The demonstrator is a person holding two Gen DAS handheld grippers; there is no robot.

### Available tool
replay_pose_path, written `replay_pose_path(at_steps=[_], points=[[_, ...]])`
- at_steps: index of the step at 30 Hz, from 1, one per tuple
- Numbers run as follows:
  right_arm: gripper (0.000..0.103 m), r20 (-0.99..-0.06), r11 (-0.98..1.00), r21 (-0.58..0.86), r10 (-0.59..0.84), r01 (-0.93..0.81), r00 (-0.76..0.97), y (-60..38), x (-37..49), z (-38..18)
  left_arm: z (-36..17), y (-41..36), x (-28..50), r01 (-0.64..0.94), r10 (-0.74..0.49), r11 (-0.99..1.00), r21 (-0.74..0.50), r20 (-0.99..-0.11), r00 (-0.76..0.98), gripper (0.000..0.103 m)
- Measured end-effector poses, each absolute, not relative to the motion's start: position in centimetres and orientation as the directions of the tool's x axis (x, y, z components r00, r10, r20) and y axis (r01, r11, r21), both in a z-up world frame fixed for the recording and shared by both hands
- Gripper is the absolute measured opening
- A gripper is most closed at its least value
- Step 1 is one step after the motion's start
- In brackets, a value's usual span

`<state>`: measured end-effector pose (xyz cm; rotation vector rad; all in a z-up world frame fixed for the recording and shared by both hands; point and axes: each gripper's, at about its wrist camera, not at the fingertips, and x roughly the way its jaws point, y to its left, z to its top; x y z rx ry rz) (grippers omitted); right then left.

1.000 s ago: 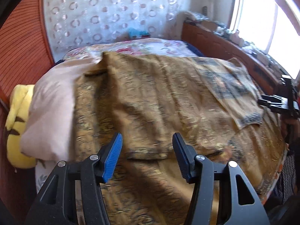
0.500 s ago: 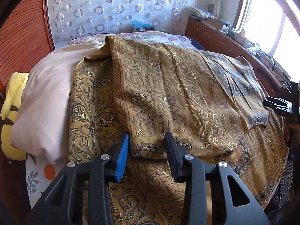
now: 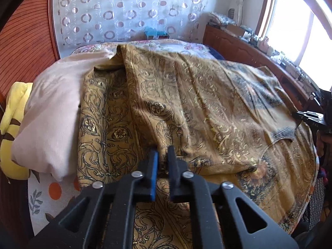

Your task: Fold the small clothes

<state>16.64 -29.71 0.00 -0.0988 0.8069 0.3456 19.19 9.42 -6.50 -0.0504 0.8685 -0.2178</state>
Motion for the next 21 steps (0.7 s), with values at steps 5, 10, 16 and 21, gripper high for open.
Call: replay_pose_path(at_steps=[5, 10, 16, 21], points=[[0.006, -0.685, 0.936, 0.057, 0.289, -0.346, 0.669, -29.8, 16.0, 1.6, -4.3, 9.3, 17.9, 0.206, -0.246, 0.968, -0.144, -0.709, 0.661, 0.004], [0.005, -0.643, 0.929, 0.065, 0.319, -0.365, 0.696, -30.4, 14.2, 3.5, -1.4, 9.3, 15.2, 0.252, -0.309, 0.95, -0.182, -0.65, 0.695, 0.004], [0.005, -0.616, 0.912, 0.086, 0.366, -0.402, 0.697, -31.8, 9.8, 4.4, -0.8, 9.8, 11.3, 0.272, -0.346, 0.938, -0.214, -0.622, 0.703, 0.004], [0.005, -0.626, 0.899, 0.086, 0.385, -0.43, 0.678, -33.0, 5.6, 3.9, -1.1, 10.4, 7.4, 0.265, -0.361, 0.933, -0.246, -0.612, 0.703, 0.004]])
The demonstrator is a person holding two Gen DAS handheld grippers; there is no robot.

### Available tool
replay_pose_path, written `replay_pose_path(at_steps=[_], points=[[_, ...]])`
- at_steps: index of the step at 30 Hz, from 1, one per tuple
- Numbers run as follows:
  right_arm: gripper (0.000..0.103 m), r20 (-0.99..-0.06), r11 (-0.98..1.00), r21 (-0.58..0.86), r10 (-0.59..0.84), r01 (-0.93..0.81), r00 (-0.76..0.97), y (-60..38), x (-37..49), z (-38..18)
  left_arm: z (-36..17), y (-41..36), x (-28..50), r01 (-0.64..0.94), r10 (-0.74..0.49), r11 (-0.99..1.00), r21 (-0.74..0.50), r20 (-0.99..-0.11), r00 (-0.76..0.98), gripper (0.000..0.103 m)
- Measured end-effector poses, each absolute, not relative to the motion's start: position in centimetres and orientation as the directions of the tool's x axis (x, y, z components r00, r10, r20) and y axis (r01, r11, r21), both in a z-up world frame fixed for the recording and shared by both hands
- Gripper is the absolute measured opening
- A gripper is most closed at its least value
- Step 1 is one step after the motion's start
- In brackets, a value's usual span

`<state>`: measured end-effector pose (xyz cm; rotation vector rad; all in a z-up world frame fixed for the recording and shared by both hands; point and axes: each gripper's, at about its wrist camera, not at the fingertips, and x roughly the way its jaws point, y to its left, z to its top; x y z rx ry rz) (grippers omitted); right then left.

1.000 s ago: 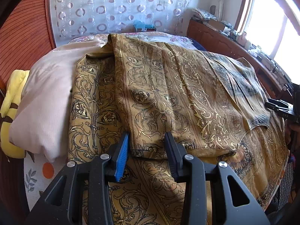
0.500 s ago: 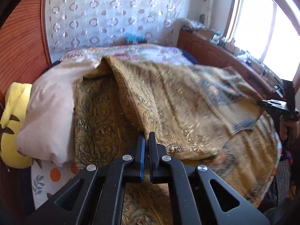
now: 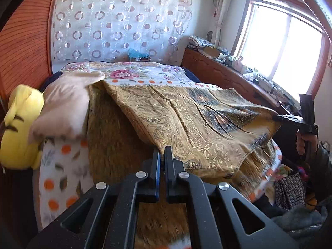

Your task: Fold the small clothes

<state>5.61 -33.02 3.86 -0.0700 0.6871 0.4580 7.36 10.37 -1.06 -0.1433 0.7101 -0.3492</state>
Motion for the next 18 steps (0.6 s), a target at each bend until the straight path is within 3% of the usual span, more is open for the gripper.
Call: replay_pose_path(at_steps=[8, 18], points=[[0.005, -0.656, 0.892, 0.091, 0.389, -0.443, 0.647, -34.4, 1.9, 3.5, -2.9, 10.5, 3.8, 0.226, -0.344, 0.938, -0.262, -0.634, 0.692, 0.004], [0.005, -0.724, 0.909, 0.098, 0.345, -0.406, 0.597, -33.3, 3.2, 0.6, -6.0, 9.4, 3.9, 0.182, -0.3, 0.953, -0.241, -0.689, 0.659, 0.004]])
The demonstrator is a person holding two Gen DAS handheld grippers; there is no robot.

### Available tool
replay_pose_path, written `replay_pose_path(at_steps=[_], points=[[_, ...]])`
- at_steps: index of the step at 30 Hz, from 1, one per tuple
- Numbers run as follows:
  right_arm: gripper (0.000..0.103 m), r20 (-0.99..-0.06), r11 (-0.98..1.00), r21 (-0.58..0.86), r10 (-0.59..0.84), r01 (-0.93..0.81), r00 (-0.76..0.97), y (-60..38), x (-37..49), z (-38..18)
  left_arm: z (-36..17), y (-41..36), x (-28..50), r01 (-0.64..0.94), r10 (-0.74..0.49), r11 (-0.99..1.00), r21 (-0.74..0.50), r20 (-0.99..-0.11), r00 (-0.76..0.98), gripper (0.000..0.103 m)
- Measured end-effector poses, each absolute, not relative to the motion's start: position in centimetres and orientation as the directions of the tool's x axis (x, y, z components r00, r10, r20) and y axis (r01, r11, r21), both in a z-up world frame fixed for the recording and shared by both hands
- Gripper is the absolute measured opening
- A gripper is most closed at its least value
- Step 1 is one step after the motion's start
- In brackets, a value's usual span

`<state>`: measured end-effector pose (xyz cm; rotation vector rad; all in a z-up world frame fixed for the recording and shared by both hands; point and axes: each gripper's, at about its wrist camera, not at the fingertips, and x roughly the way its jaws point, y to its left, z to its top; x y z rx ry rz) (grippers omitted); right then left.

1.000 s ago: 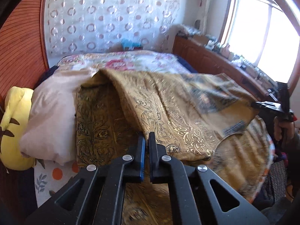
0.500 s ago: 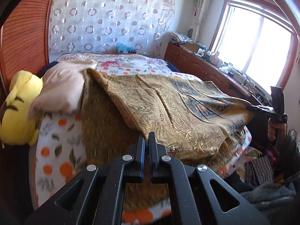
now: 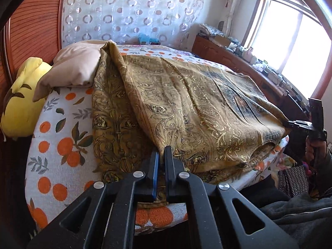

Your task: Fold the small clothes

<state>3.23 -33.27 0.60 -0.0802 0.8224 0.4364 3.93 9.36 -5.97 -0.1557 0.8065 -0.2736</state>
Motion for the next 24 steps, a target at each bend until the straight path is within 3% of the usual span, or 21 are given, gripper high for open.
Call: replay_pose_path(at_steps=[5, 7, 8, 10, 12, 14, 18, 24], points=[[0.006, -0.729, 0.914, 0.074, 0.323, -0.399, 0.603, -32.3, 3.6, 0.7, -5.9, 9.4, 3.5, 0.177, -0.29, 0.957, -0.232, -0.693, 0.66, 0.005], [0.01, -0.72, 0.918, 0.069, 0.317, -0.391, 0.617, -32.3, 3.1, 1.2, -5.6, 9.5, 3.1, 0.176, -0.276, 0.961, -0.213, -0.689, 0.67, 0.021], [0.012, -0.713, 0.921, 0.063, 0.311, -0.384, 0.628, -32.3, 2.9, 1.5, -5.5, 9.7, 3.0, 0.175, -0.27, 0.963, -0.207, -0.684, 0.678, 0.037], [0.018, -0.694, 0.926, 0.056, 0.305, -0.373, 0.652, -32.4, 2.2, 2.3, -5.1, 10.0, 2.7, 0.172, -0.268, 0.963, -0.207, -0.673, 0.69, 0.046], [0.027, -0.677, 0.931, 0.04, 0.292, -0.362, 0.676, -32.4, 1.6, 2.8, -4.9, 10.3, 2.7, 0.148, -0.244, 0.969, -0.197, -0.676, 0.695, 0.067], [0.033, -0.656, 0.932, 0.027, 0.289, -0.36, 0.698, -32.1, 1.3, 3.4, -4.8, 10.5, 2.4, 0.119, -0.2, 0.979, -0.166, -0.661, 0.723, 0.078], [0.06, -0.607, 0.93, 0.008, 0.296, -0.367, 0.737, -31.2, 0.2, 4.0, -5.1, 11.5, 2.8, 0.074, -0.169, 0.983, -0.169, -0.669, 0.724, 0.08], [0.063, -0.598, 0.911, 0.019, 0.341, -0.413, 0.725, -27.8, 0.9, 3.0, -6.5, 12.0, 3.4, 0.043, -0.158, 0.983, -0.177, -0.71, 0.686, 0.08]])
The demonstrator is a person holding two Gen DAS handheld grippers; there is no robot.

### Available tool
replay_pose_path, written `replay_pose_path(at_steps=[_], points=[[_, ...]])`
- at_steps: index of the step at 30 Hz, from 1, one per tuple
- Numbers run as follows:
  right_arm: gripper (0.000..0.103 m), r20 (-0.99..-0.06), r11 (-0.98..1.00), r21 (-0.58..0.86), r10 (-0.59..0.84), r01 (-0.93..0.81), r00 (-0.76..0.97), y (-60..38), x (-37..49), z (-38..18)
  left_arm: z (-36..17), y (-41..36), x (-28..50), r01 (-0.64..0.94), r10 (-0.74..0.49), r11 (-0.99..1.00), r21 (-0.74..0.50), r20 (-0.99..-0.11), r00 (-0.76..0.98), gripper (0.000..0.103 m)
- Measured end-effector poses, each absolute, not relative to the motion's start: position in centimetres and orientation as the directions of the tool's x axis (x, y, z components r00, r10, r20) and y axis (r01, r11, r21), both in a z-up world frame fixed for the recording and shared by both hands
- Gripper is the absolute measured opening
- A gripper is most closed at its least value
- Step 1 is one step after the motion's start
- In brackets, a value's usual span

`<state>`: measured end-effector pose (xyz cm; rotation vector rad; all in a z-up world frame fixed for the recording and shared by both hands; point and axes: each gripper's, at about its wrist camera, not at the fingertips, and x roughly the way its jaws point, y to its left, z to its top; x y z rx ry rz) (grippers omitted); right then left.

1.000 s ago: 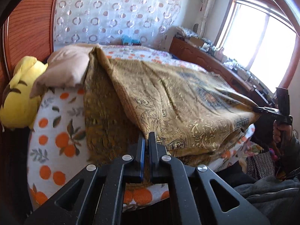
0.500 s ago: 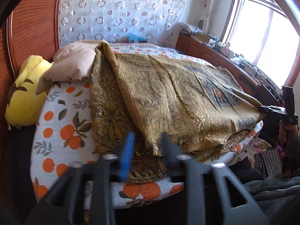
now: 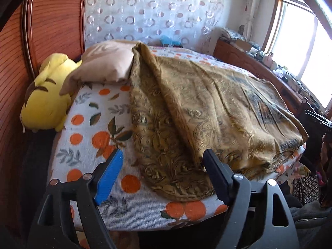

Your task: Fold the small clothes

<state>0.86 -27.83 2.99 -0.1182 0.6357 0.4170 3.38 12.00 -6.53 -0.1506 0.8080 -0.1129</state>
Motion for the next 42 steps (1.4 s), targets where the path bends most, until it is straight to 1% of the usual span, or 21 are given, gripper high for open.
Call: replay_pose_path(at_steps=[8, 12, 15, 19, 21, 23, 25, 28, 31, 35, 39, 42], points=[[0.063, -0.619, 0.851, 0.044, 0.434, -0.523, 0.654, -21.0, 3.8, -0.5, -7.3, 11.6, 3.7, 0.026, -0.143, 0.985, -0.171, -0.723, 0.676, 0.08], [0.063, -0.614, 0.822, 0.004, 0.452, -0.569, 0.648, -18.3, 5.1, -1.8, -7.5, 11.1, 3.9, 0.024, -0.132, 0.987, -0.158, -0.729, 0.671, 0.08], [0.063, -0.638, 0.805, 0.005, 0.459, -0.593, 0.618, -16.8, 5.7, -3.1, -7.5, 11.0, 4.1, 0.028, -0.137, 0.987, -0.16, -0.728, 0.671, 0.08], [0.063, -0.664, 0.806, -0.021, 0.431, -0.591, 0.611, -15.2, 6.5, -4.7, -7.6, 11.0, 4.2, 0.028, -0.138, 0.986, -0.162, -0.729, 0.67, 0.08], [0.063, -0.65, 0.812, -0.037, 0.423, -0.583, 0.631, -14.8, 6.5, -5.1, -7.6, 11.0, 4.2, 0.028, -0.138, 0.986, -0.162, -0.729, 0.671, 0.08], [0.065, -0.641, 0.818, -0.025, 0.429, -0.575, 0.637, -14.9, 6.5, -5.3, -7.6, 11.0, 4.2, 0.027, -0.138, 0.986, -0.163, -0.728, 0.671, 0.08], [0.07, -0.628, 0.818, -0.033, 0.43, -0.574, 0.649, -14.6, 6.3, -5.5, -7.6, 11.0, 4.2, 0.027, -0.144, 0.985, -0.171, -0.725, 0.674, 0.08], [0.072, -0.628, 0.825, -0.032, 0.423, -0.564, 0.653, -14.8, 5.9, -5.6, -7.4, 11.2, 4.2, 0.023, -0.159, 0.98, -0.197, -0.709, 0.687, 0.08], [0.072, -0.628, 0.826, -0.032, 0.422, -0.563, 0.654, -14.8, 6.1, -5.6, -7.3, 11.4, 4.6, 0.015, -0.178, 0.972, -0.233, -0.697, 0.695, 0.08], [0.073, -0.624, 0.826, -0.034, 0.422, -0.562, 0.658, -15.1, 5.6, -5.5, -7.8, 11.8, 5.1, 0.0, -0.2, 0.962, -0.274, -0.701, 0.684, 0.08], [0.073, -0.62, 0.827, -0.035, 0.423, -0.562, 0.661, -15.4, 4.9, -5.3, -7.8, 11.3, 5.1, -0.01, -0.18, 0.966, -0.26, -0.695, 0.697, 0.08], [0.073, -0.619, 0.826, -0.035, 0.424, -0.562, 0.661, -15.5, 4.7, -5.3, -7.8, 10.8, 4.9, -0.004, -0.189, 0.963, -0.269, -0.688, 0.701, 0.08]])
